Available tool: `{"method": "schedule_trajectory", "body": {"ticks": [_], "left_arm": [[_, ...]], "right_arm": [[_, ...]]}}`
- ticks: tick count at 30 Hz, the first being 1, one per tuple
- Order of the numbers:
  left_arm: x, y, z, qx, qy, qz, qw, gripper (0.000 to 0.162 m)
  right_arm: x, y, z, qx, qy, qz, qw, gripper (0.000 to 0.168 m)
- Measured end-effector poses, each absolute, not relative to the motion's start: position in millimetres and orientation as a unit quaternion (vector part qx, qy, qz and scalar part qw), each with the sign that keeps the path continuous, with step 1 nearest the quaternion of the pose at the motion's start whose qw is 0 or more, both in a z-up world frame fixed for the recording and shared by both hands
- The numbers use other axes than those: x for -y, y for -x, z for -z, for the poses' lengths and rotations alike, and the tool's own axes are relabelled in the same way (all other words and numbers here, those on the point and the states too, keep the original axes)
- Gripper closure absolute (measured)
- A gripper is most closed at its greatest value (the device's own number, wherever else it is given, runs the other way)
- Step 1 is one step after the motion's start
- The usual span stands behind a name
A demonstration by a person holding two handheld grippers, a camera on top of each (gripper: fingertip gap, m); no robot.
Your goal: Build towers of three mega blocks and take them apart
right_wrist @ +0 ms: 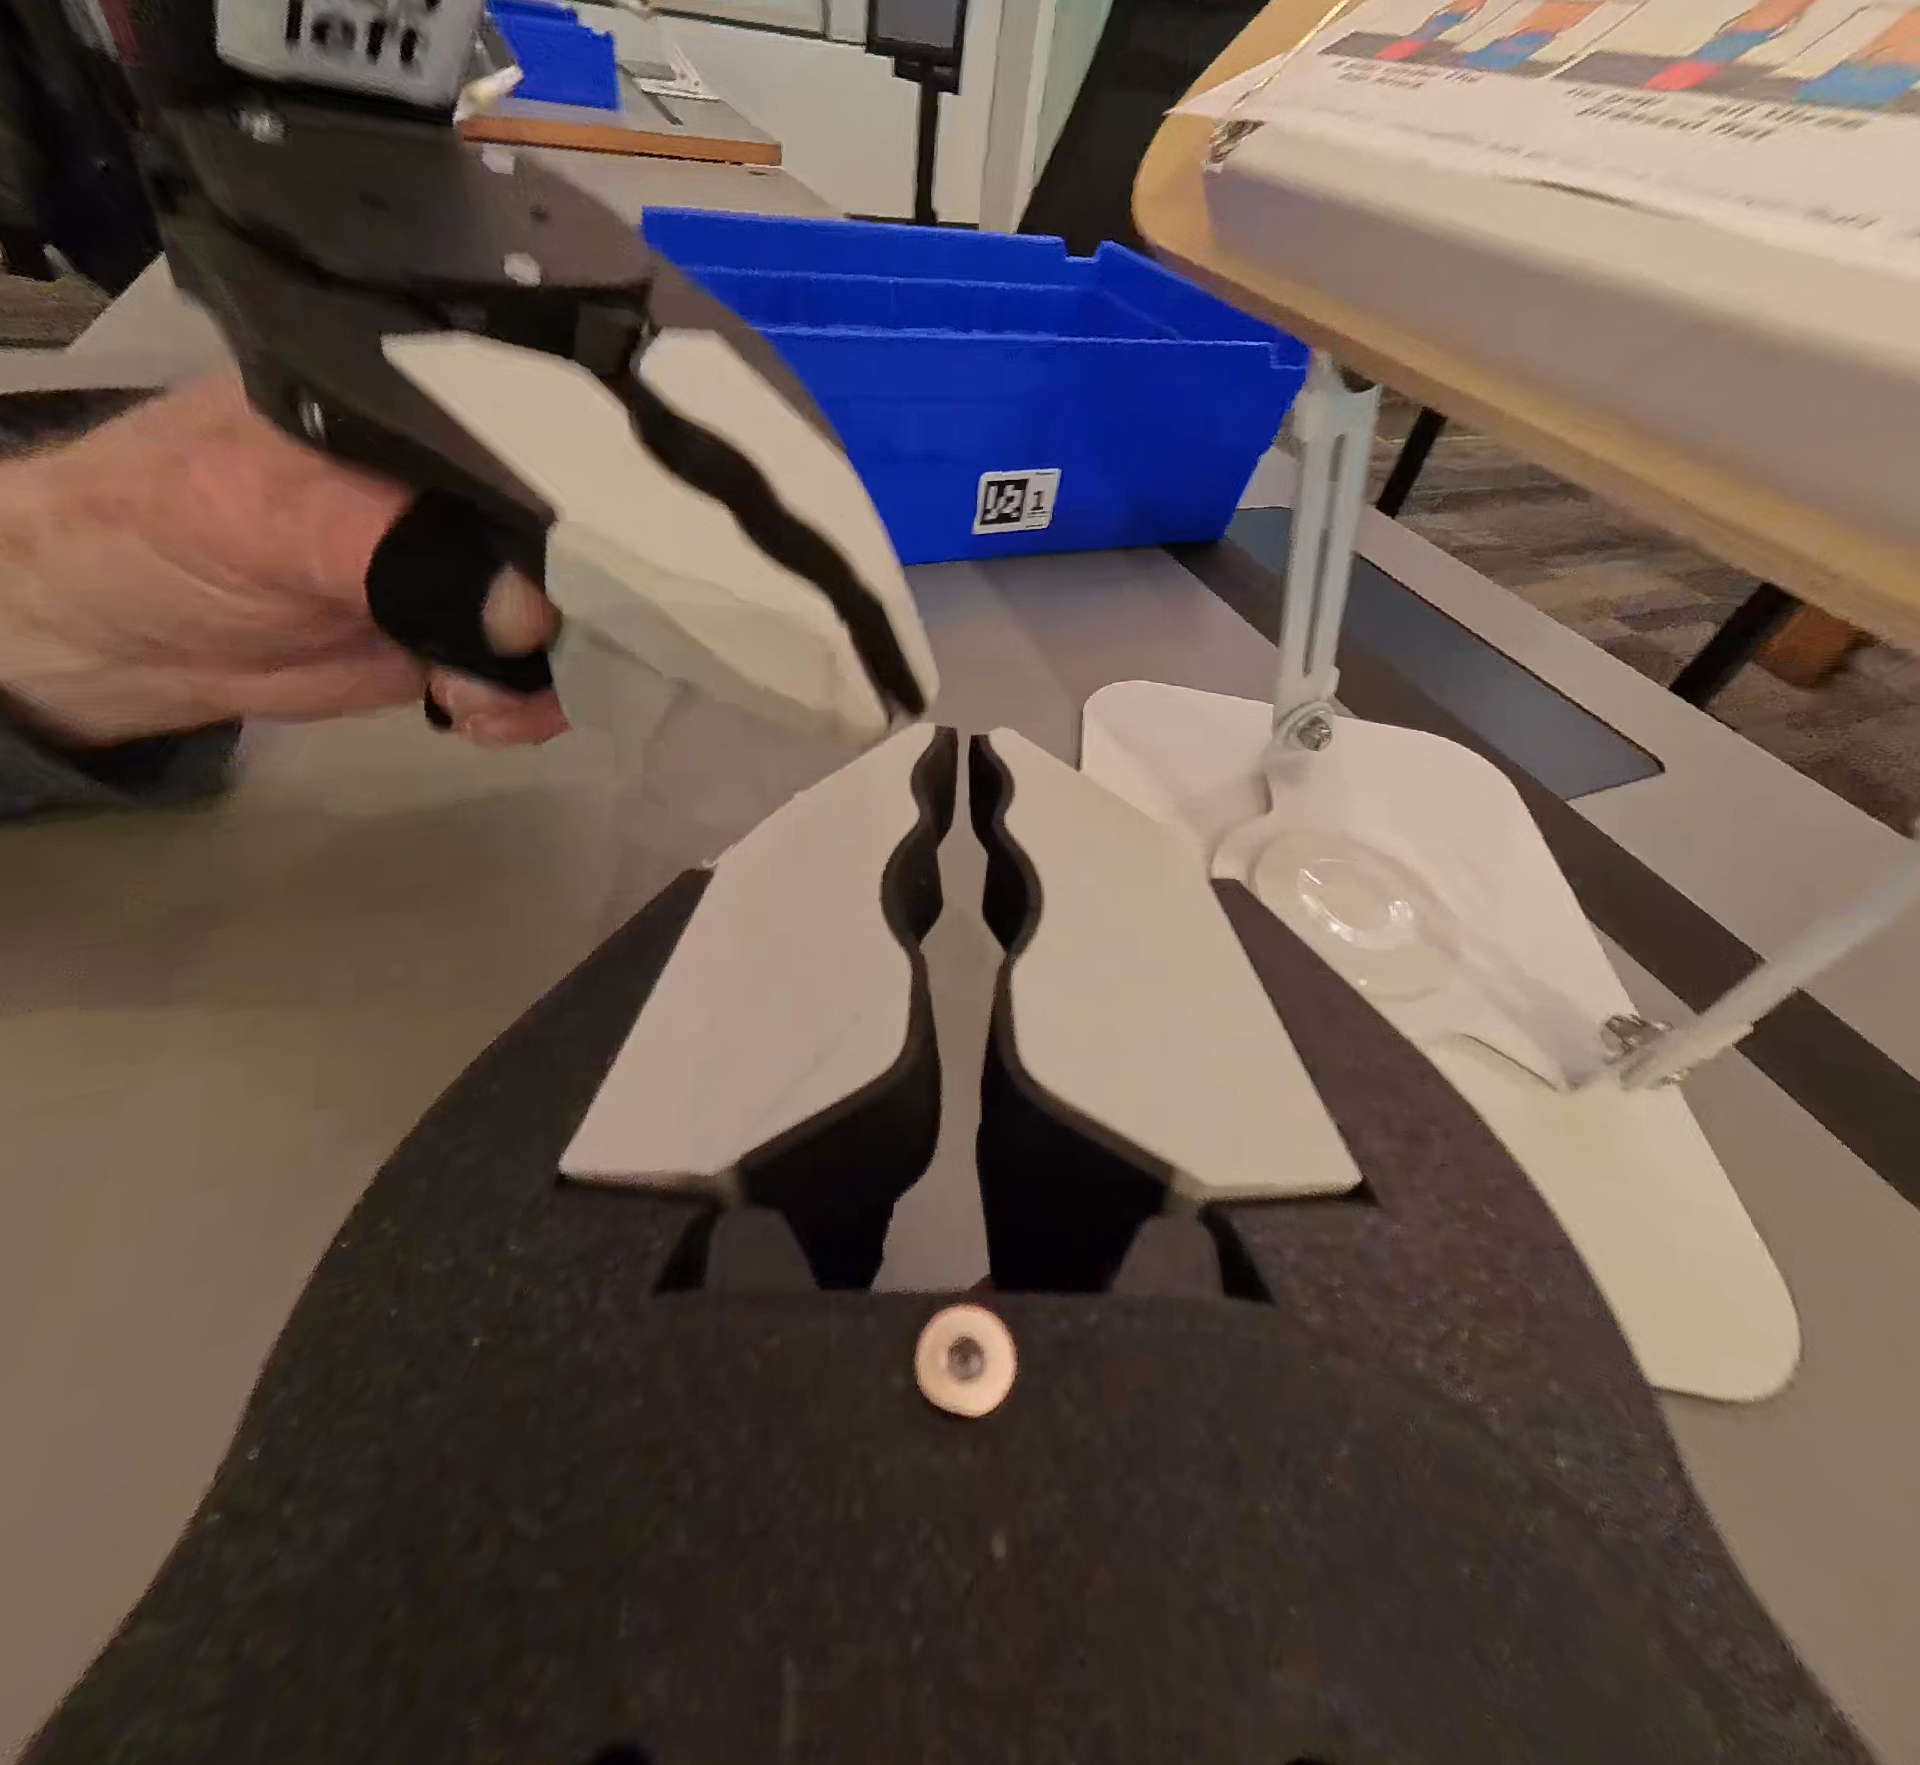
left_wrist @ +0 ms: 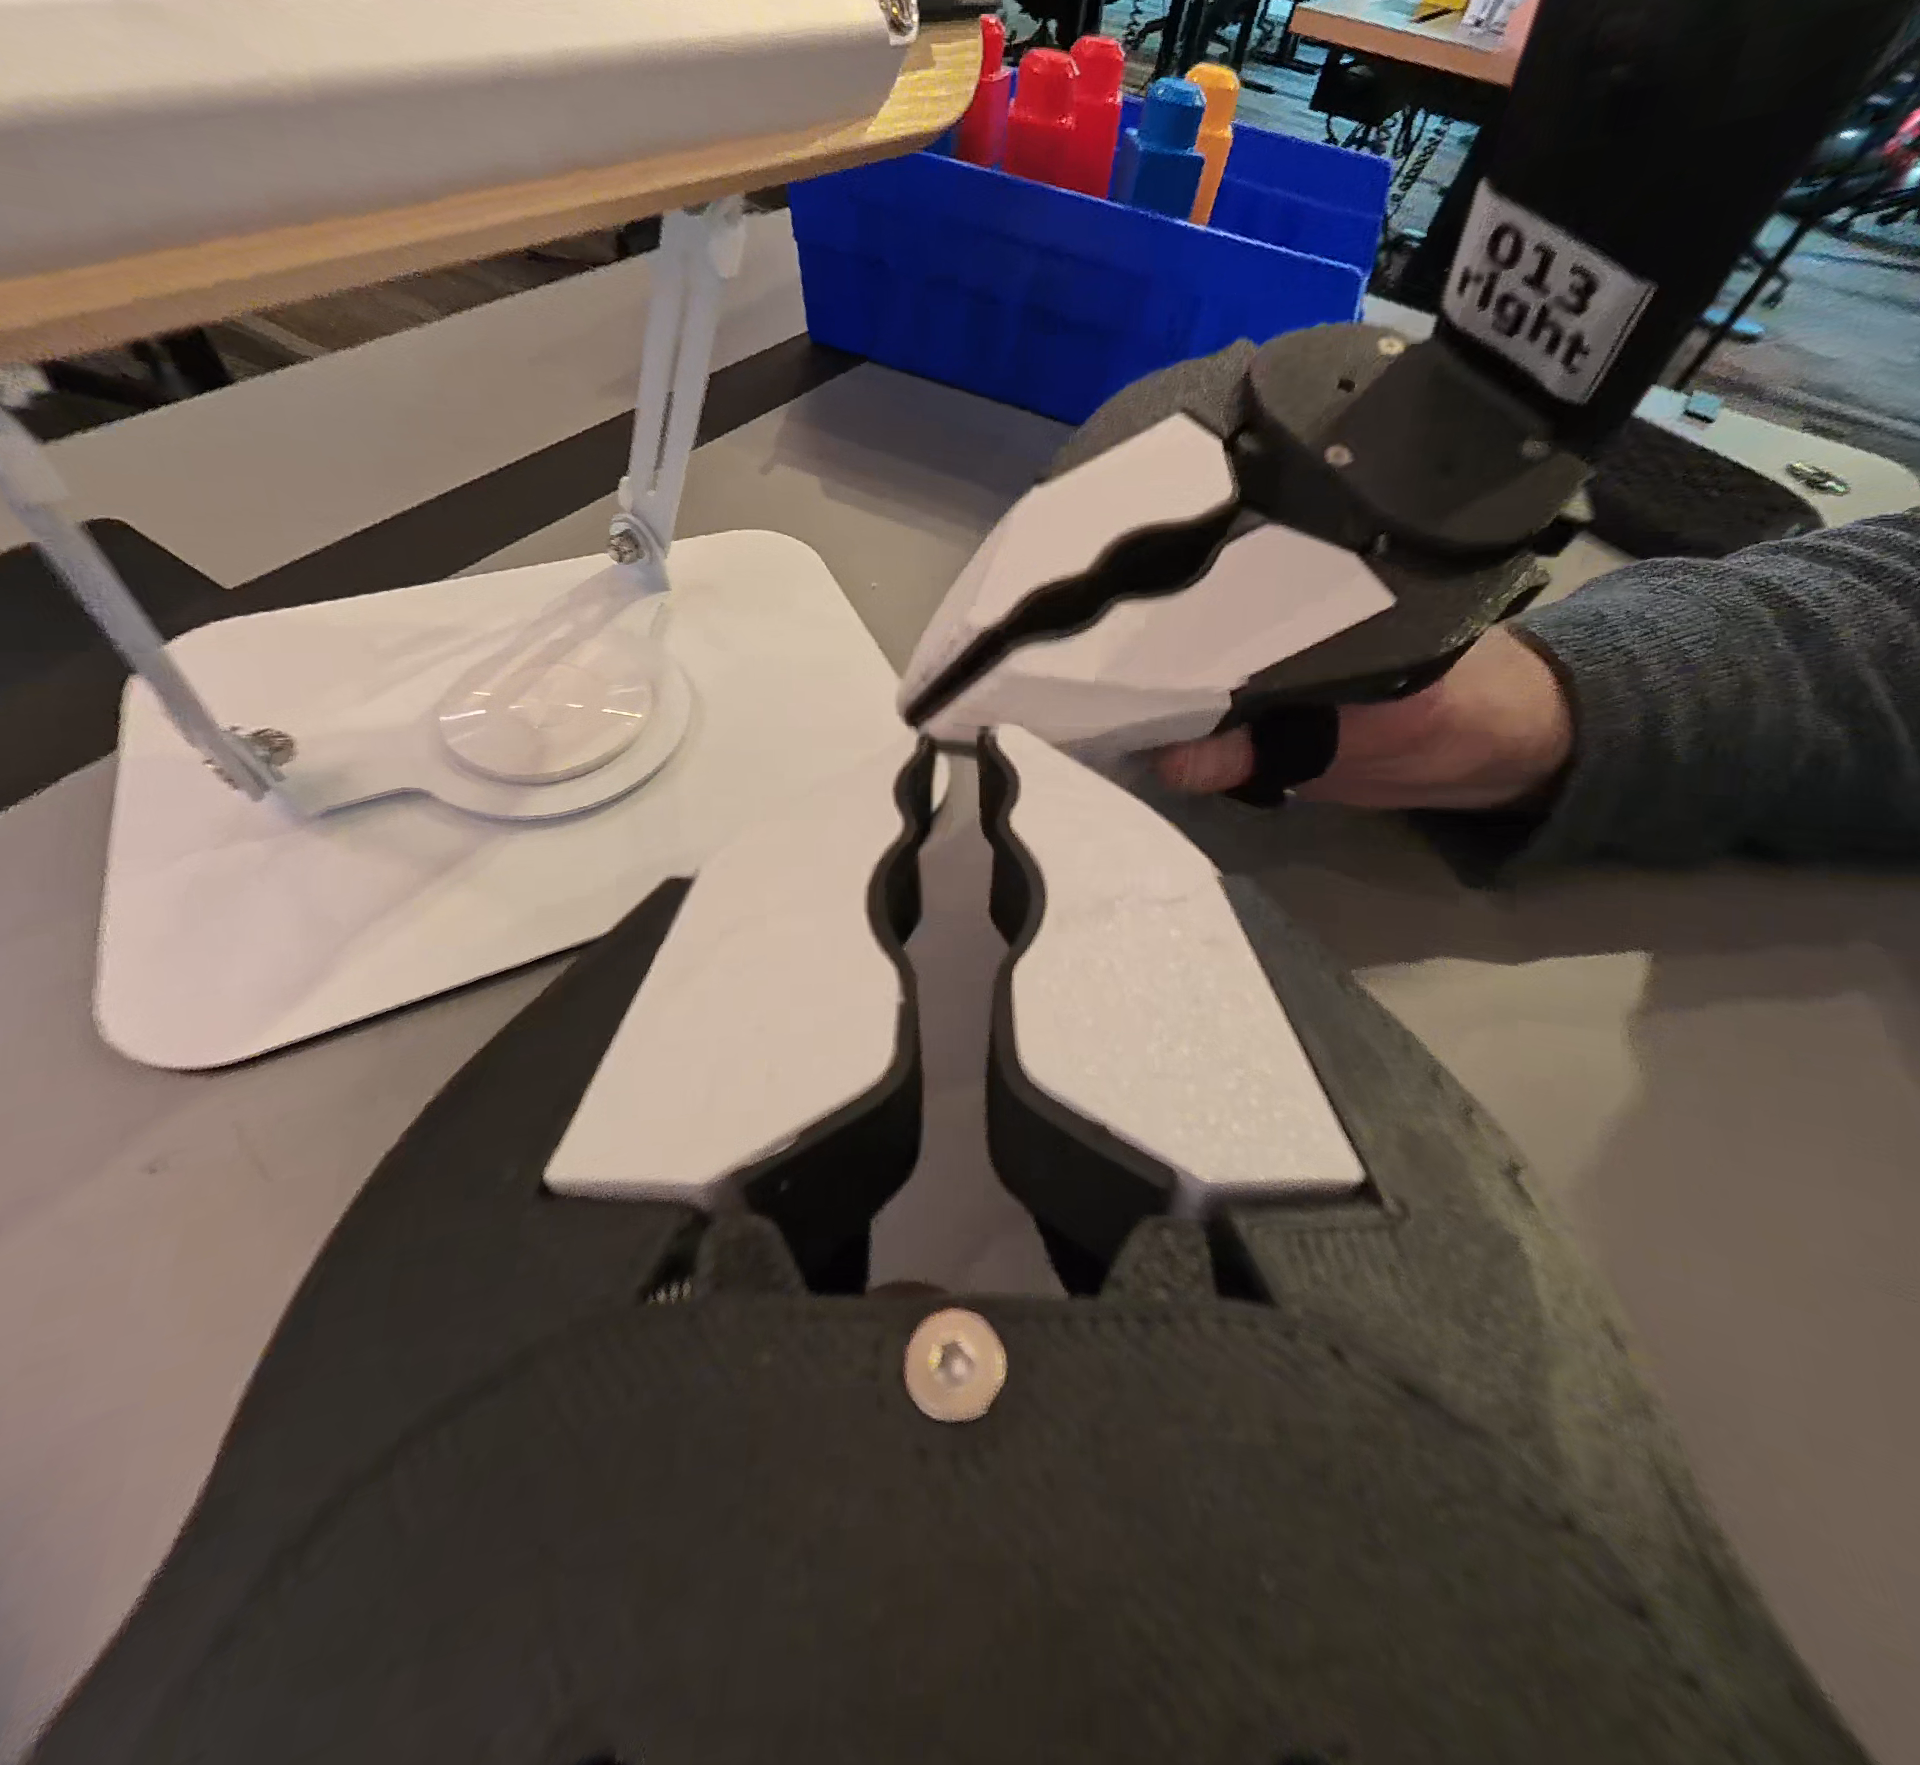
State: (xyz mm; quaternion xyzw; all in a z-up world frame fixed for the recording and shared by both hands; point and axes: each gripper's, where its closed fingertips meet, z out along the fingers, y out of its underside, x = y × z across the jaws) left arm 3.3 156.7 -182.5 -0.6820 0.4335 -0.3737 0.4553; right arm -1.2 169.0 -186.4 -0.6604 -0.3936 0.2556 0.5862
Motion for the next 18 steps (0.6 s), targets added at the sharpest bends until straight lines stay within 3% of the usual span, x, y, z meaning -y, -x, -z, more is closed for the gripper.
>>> {"method": "schedule_trajectory", "body": {"ticks": [4,13,18], "left_arm": [[-165.5,28.6,165.7,-0.407,0.695,0.367,0.465,0.15],[-237.3,170.5,120.8,-0.277,0.748,0.21,0.565,0.146],[-321.2,225.7,160.7,-0.239,0.833,0.121,0.485,0.132]], "right_arm": [[-163.1,-1.6,182.4,0.379,0.65,-0.285,0.594,0.165],[-156.2,-1.1,193.0,0.409,0.645,-0.268,0.587,0.163],[-156.6,-1.5,192.9,0.406,0.646,-0.271,0.586,0.163]]}}
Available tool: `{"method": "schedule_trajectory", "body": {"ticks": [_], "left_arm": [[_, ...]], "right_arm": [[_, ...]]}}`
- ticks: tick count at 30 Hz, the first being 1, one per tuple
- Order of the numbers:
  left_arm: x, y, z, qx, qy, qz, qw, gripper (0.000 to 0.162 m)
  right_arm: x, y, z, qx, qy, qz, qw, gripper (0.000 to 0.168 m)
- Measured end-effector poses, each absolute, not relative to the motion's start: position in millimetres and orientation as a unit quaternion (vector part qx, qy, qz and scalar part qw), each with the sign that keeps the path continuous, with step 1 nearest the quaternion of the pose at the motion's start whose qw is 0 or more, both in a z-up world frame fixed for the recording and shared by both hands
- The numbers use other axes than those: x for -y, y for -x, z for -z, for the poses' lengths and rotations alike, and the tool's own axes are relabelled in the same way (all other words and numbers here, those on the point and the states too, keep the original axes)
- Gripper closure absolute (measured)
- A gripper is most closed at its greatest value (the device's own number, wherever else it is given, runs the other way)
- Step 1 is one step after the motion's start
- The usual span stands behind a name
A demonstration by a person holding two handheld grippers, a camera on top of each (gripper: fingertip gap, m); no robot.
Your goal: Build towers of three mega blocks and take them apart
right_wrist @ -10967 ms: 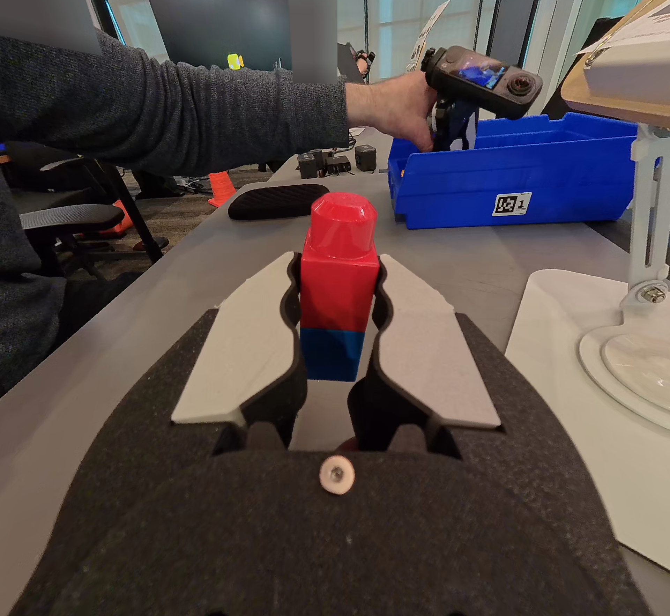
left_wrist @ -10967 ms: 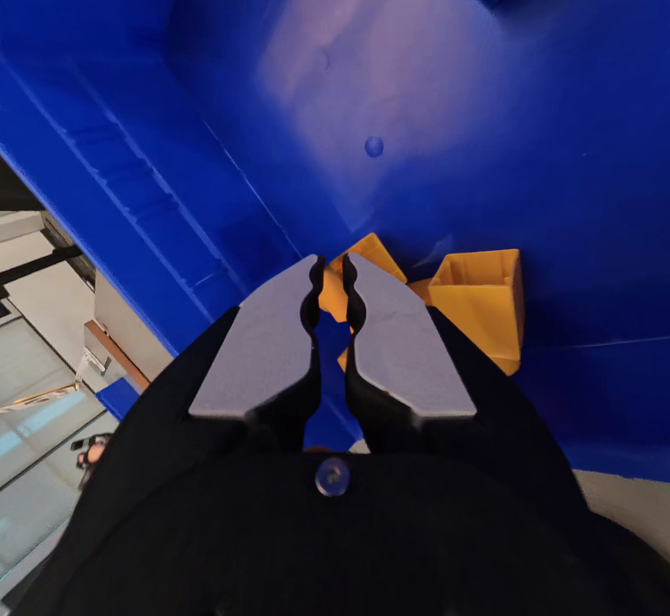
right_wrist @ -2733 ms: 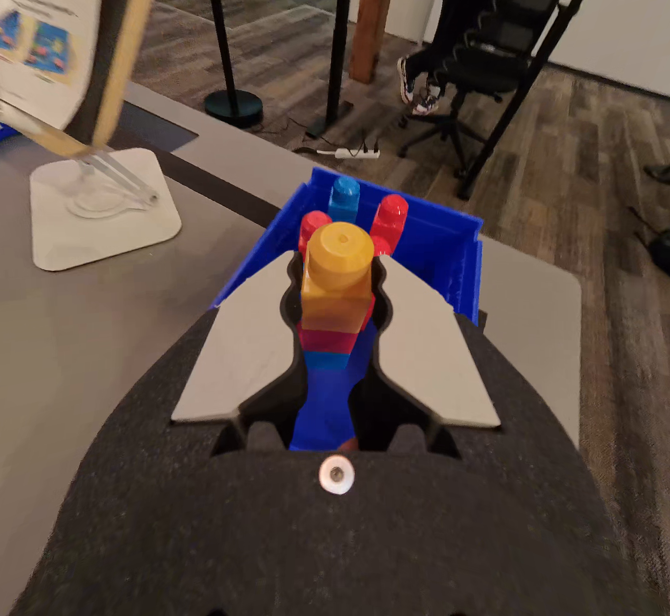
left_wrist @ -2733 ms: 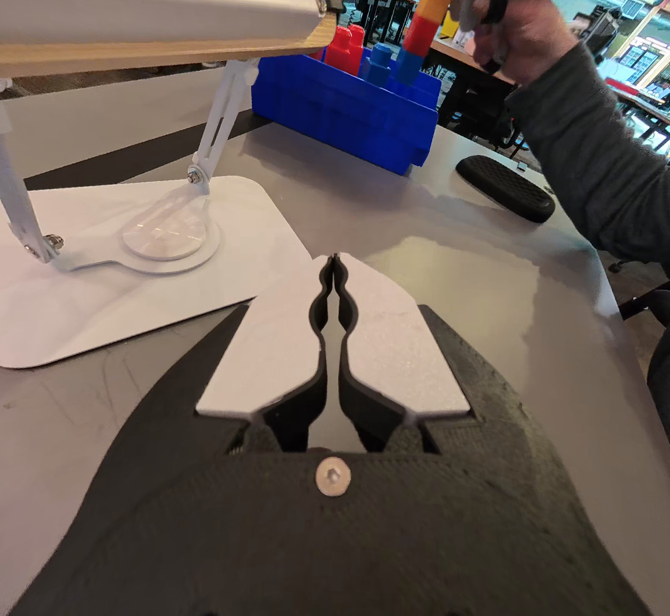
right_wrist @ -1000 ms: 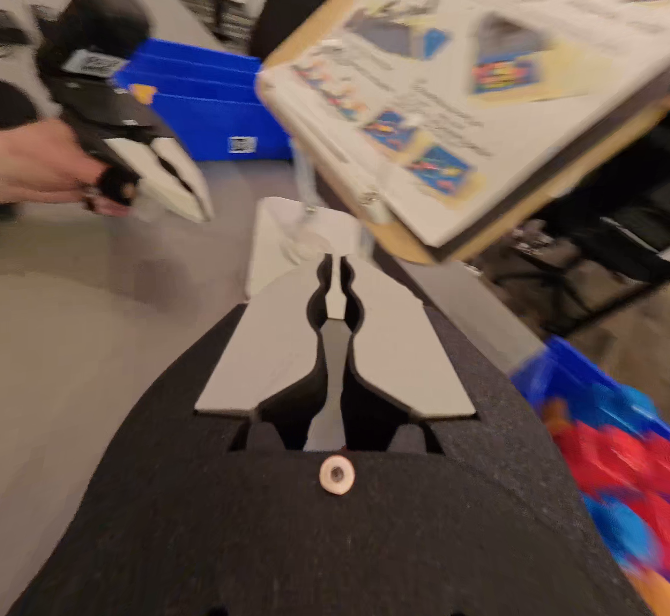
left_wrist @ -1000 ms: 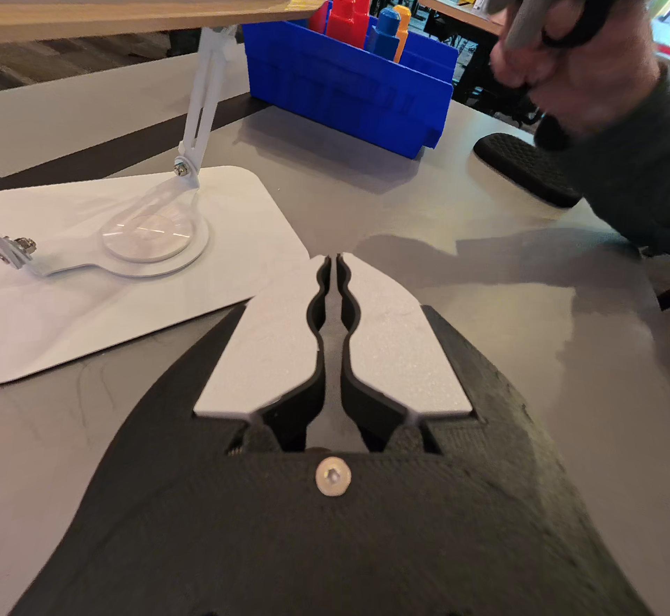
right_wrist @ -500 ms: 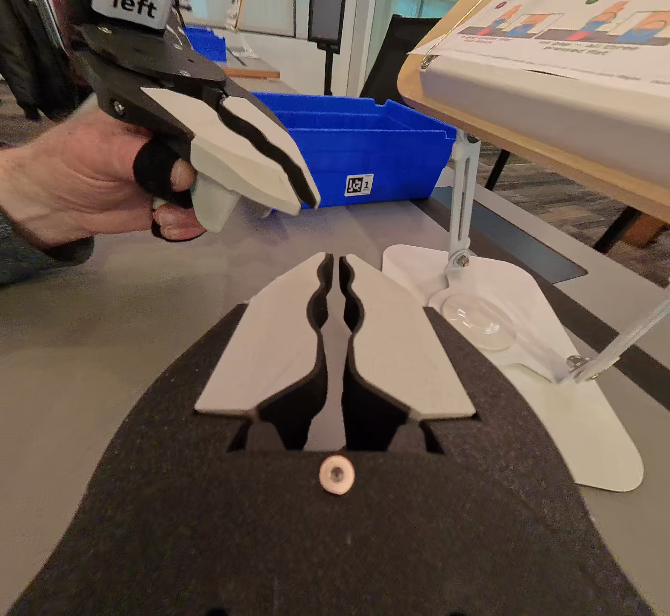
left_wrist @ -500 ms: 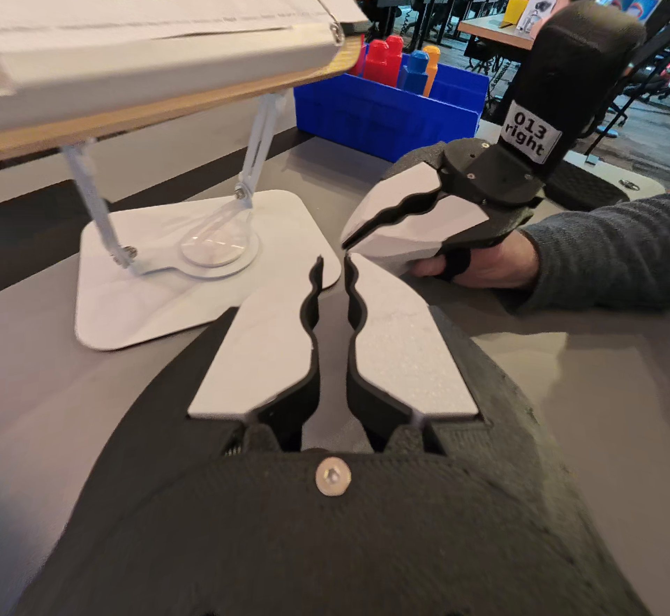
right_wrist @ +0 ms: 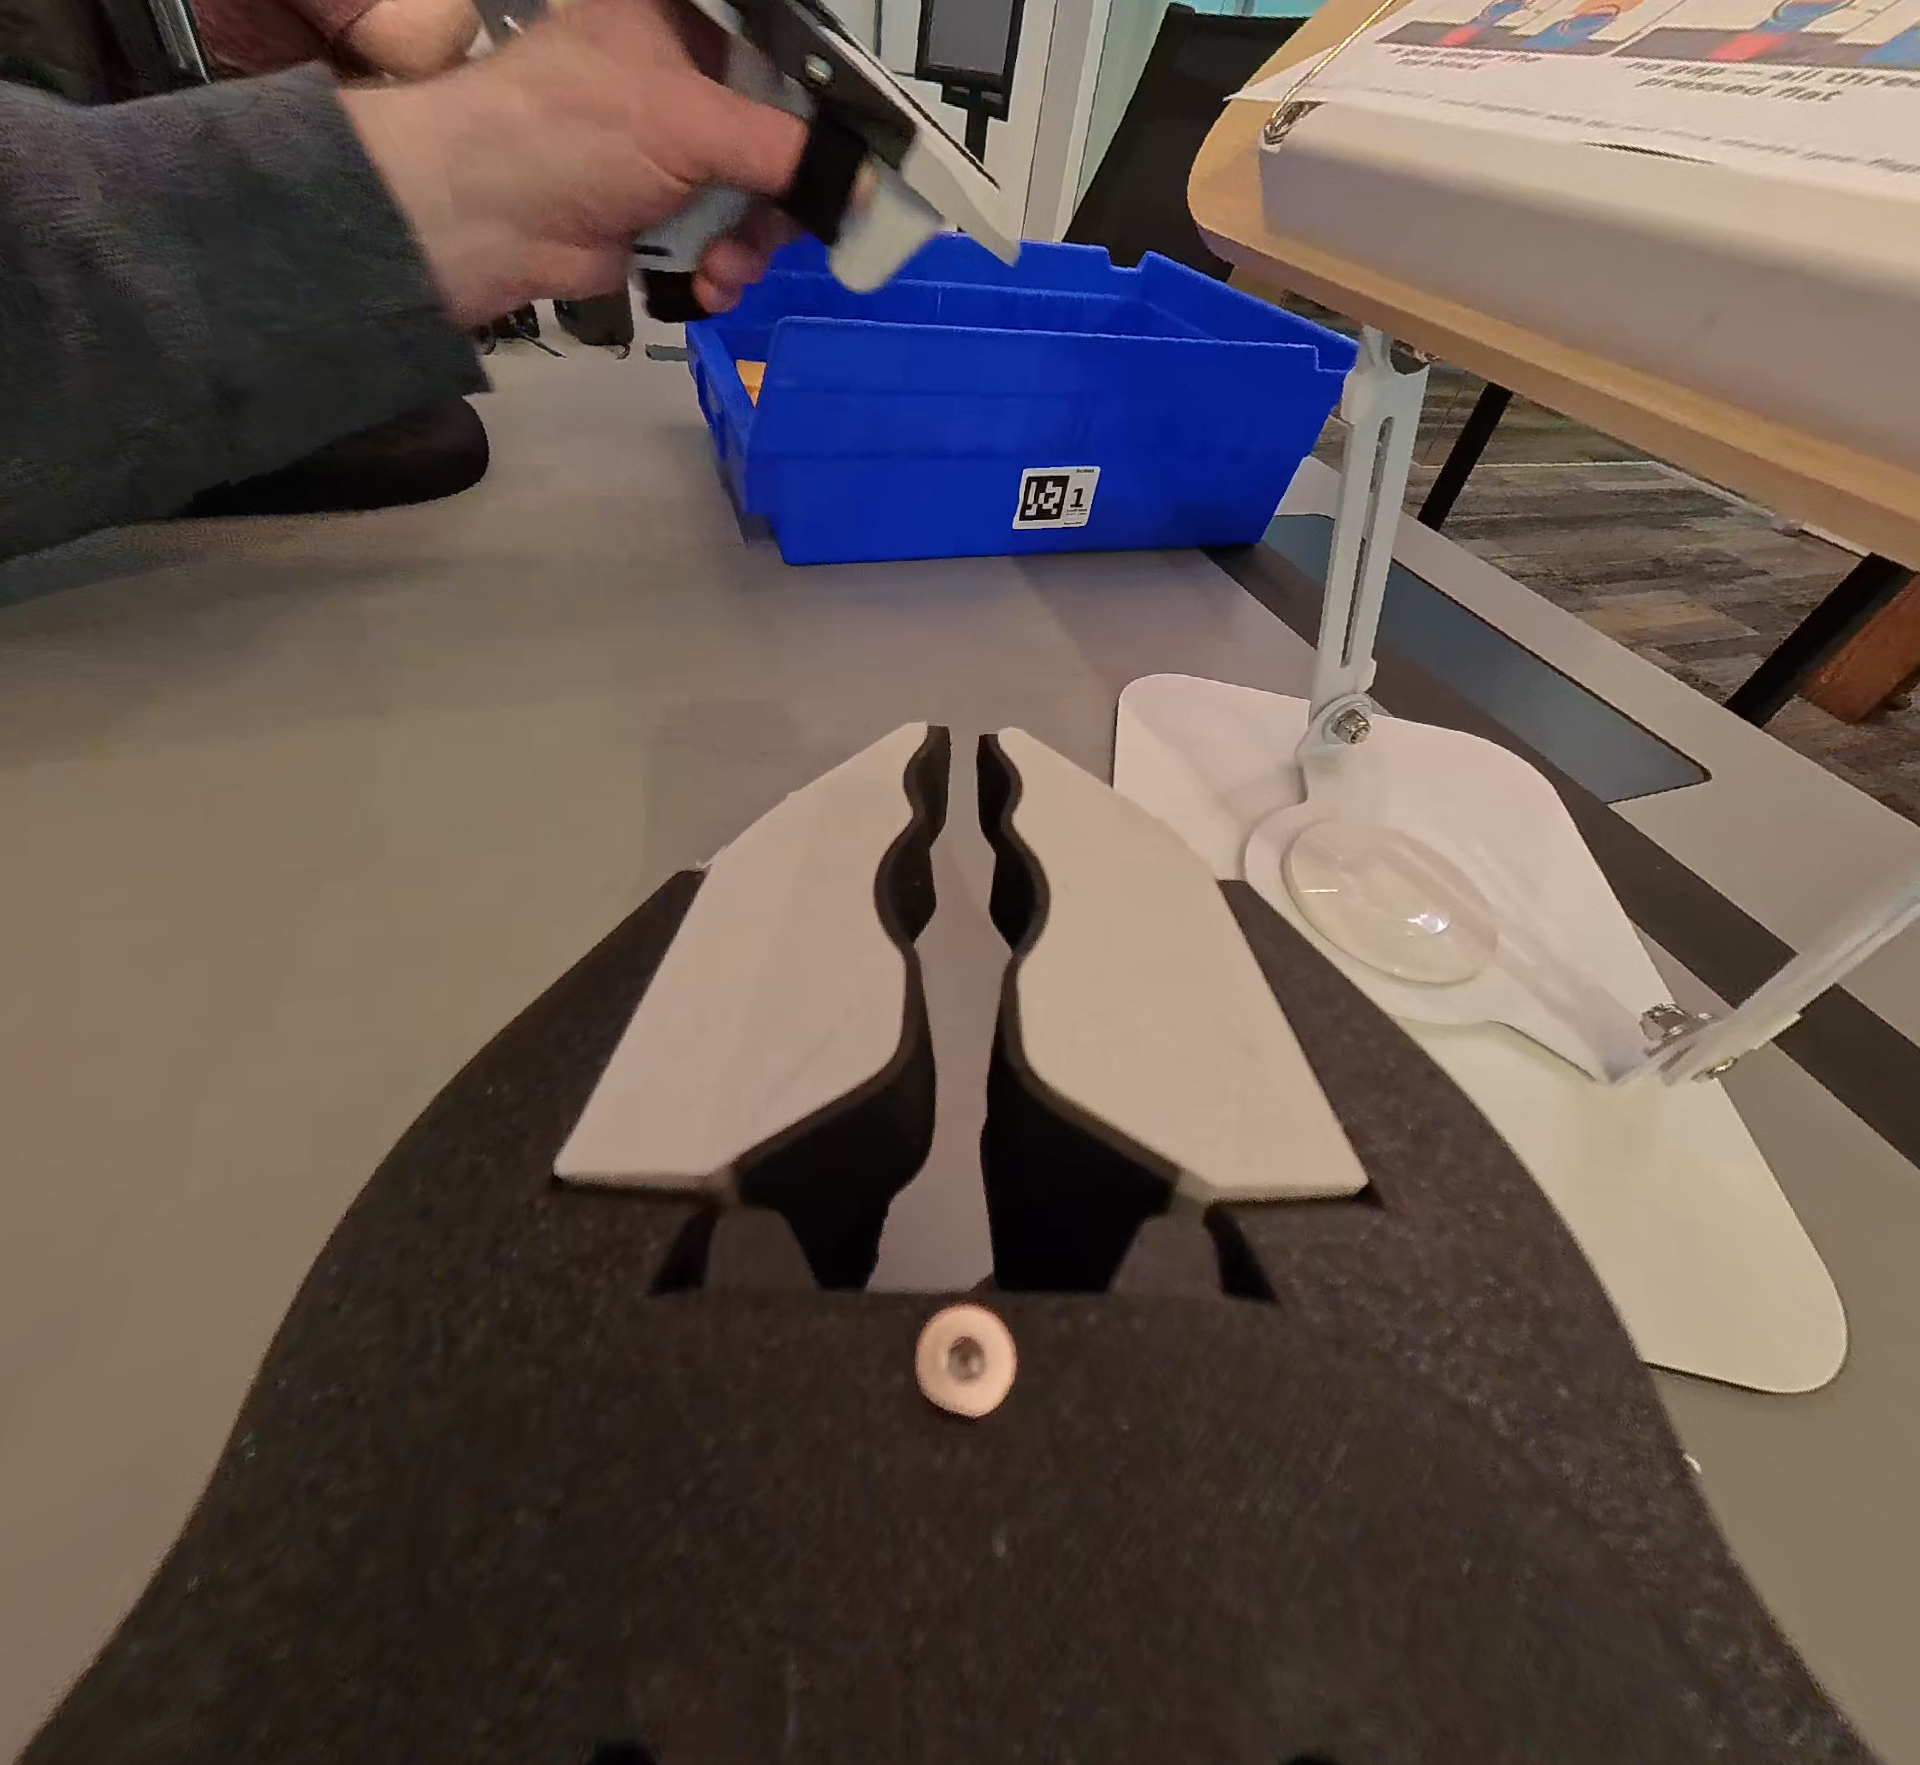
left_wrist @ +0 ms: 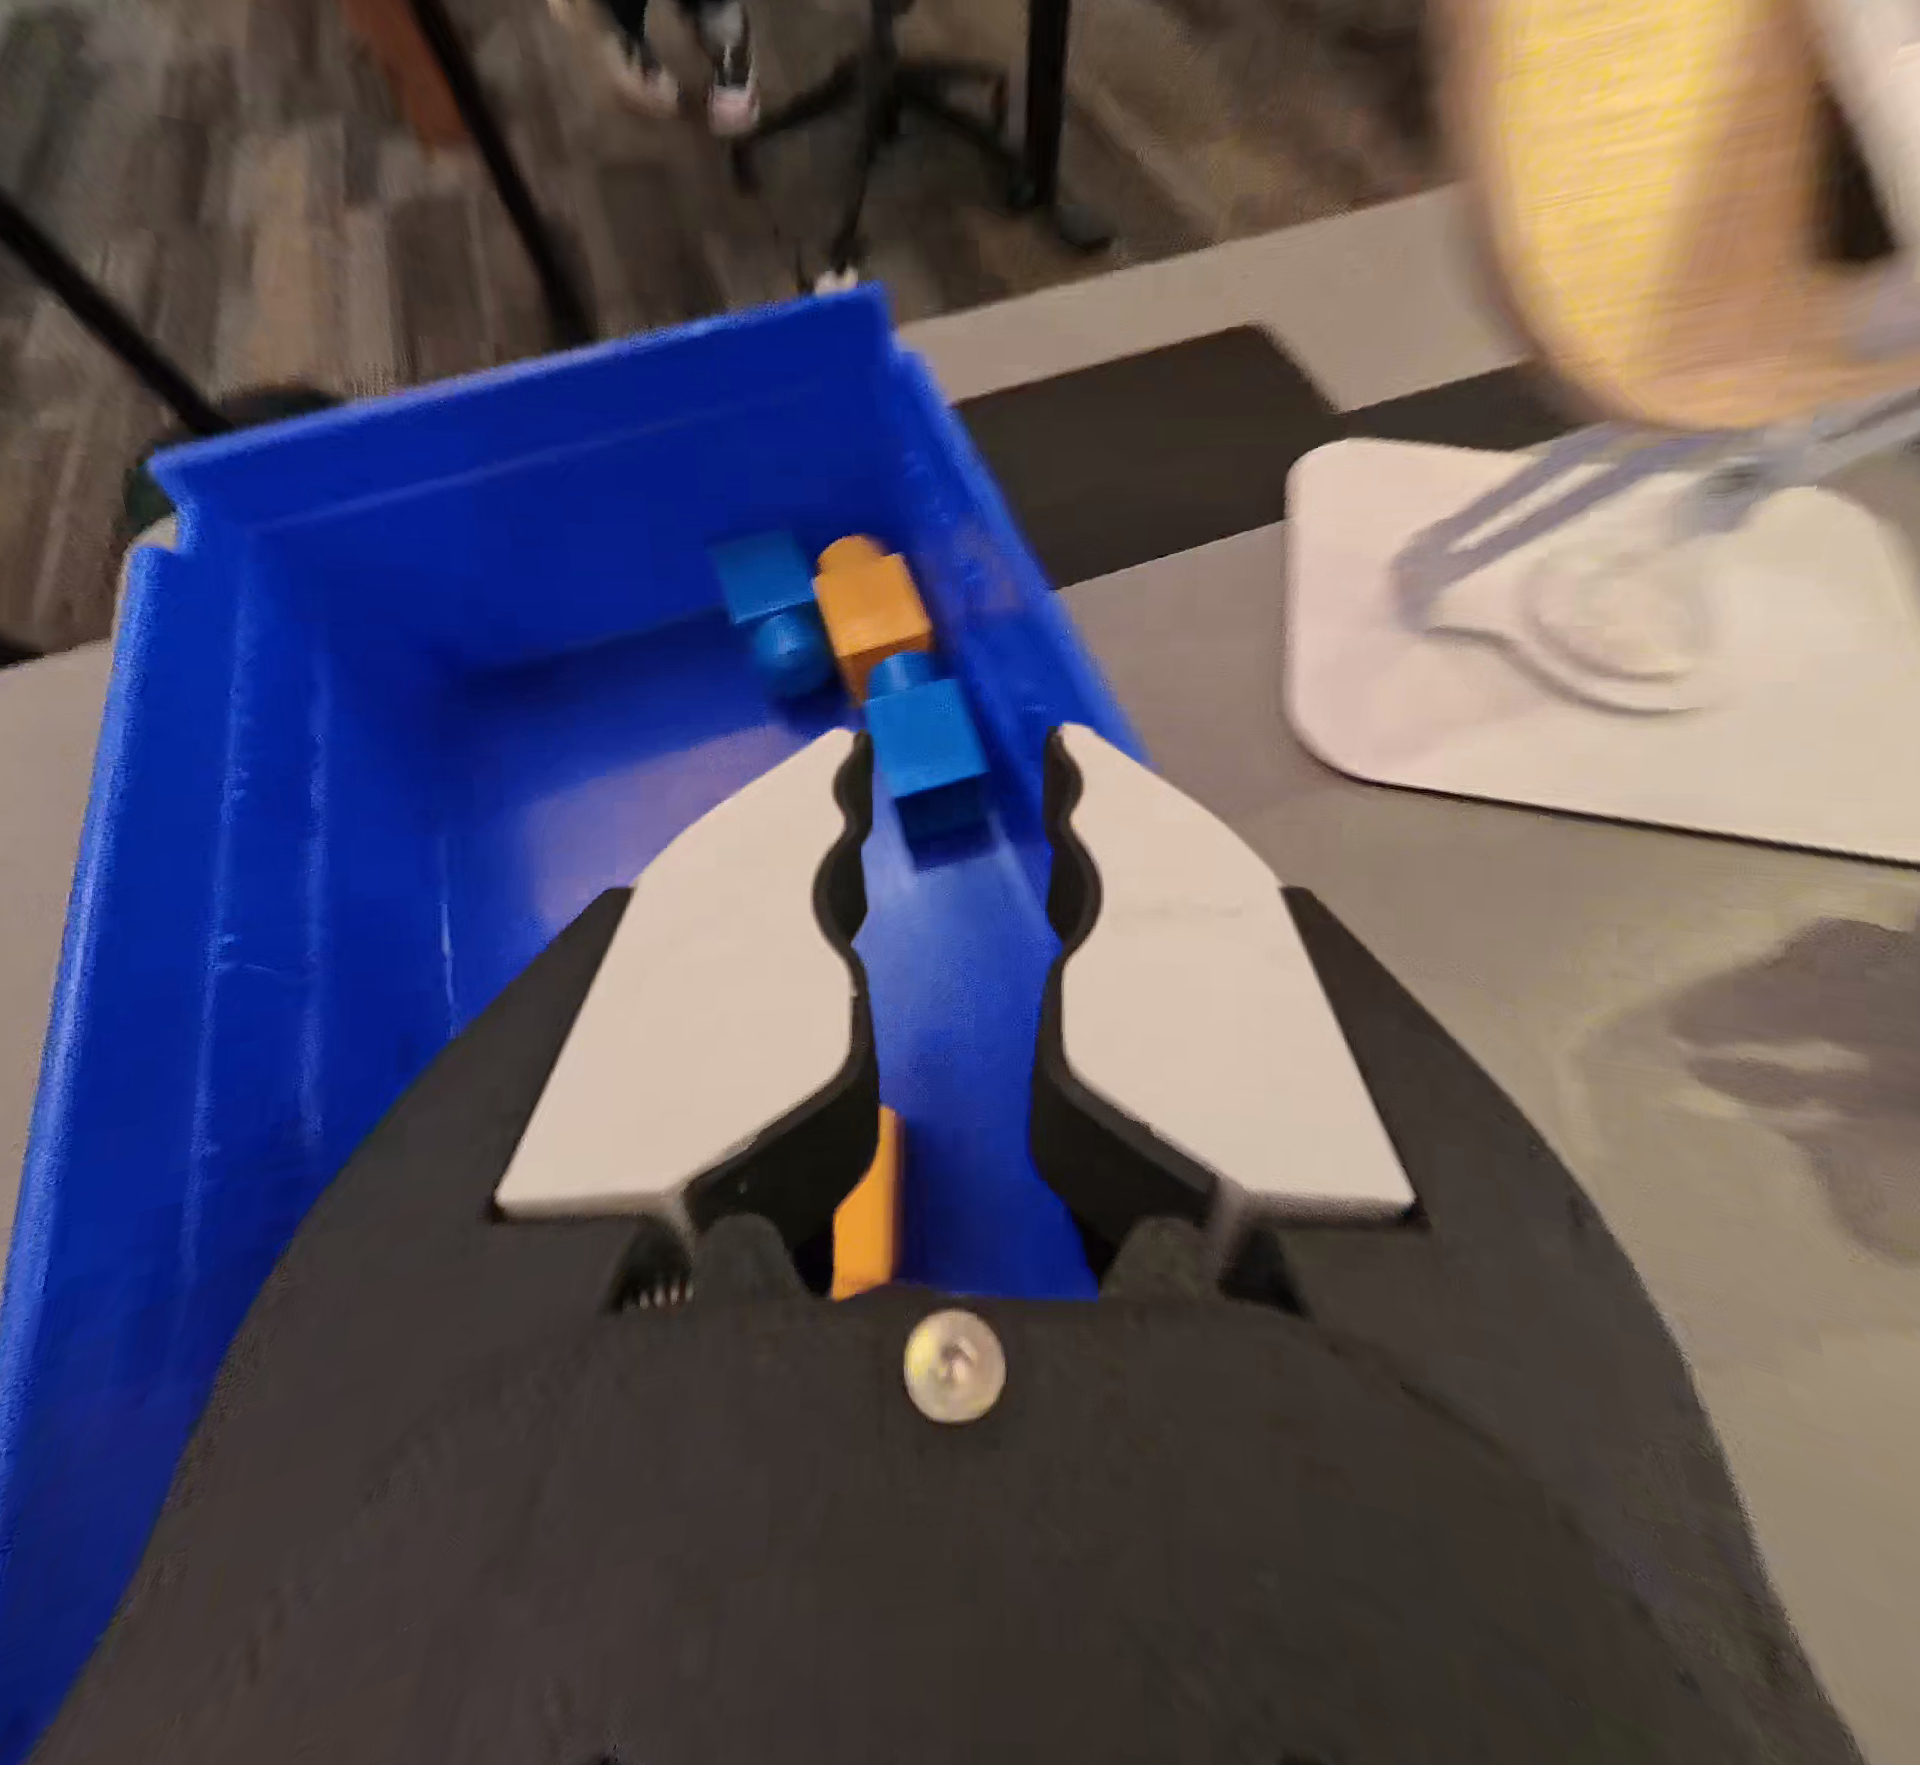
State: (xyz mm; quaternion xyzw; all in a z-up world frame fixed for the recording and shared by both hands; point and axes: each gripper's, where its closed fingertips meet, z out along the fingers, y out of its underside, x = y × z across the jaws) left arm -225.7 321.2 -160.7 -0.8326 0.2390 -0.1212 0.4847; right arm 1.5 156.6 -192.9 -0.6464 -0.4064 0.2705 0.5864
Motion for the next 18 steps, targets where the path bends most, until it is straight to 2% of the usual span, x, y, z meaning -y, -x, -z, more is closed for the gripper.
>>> {"method": "schedule_trajectory", "body": {"ticks": [6,12,18], "left_arm": [[-393.6,227.1,224.5,-0.189,0.897,0.177,0.359,0.119],[-425.4,234.5,260.2,-0.166,0.924,0.157,0.307,0.118],[-437.5,231.2,265.4,-0.166,0.931,0.15,0.288,0.123]], "right_arm": [[-155.8,0.0,194.4,0.412,0.646,-0.269,0.584,0.163],[-155.5,0.3,194.8,0.413,0.646,-0.27,0.582,0.163],[-154.9,0.9,195.1,0.416,0.645,-0.269,0.582,0.163]]}}
